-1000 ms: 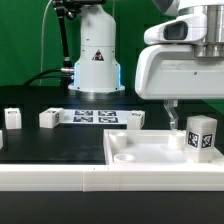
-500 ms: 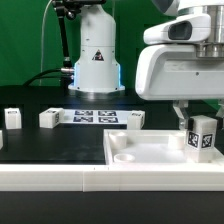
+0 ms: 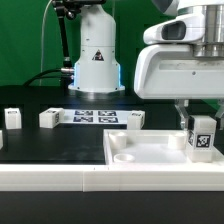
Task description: Assemble one leg
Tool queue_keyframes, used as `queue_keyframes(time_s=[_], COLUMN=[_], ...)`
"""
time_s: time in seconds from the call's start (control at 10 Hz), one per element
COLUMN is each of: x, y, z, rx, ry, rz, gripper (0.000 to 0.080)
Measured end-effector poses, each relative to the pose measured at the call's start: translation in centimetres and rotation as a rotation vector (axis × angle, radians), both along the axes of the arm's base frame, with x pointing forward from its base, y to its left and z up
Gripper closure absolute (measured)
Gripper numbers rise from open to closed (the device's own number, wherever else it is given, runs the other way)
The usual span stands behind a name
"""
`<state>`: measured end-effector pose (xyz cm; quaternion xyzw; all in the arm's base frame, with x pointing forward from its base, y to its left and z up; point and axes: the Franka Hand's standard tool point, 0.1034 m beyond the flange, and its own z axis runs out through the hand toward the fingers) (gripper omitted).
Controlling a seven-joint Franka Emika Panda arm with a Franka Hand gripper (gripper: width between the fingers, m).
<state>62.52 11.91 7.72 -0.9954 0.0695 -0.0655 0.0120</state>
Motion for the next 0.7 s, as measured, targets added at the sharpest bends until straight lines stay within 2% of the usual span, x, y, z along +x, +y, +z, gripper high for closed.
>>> queue_keyframes(time_s=[0.5,0.6,0.7], x=[-0.23,-0.34,-0.42], y=[0.02,0.01,0.07], z=[-0.13,-0.12,-0.11], rx=[0.062,0.078,0.074], ry=[0.005,0.001,0.013], rz=[-0.59,-0.785,-0.841], gripper=[0.0508,0.0508,0.0508])
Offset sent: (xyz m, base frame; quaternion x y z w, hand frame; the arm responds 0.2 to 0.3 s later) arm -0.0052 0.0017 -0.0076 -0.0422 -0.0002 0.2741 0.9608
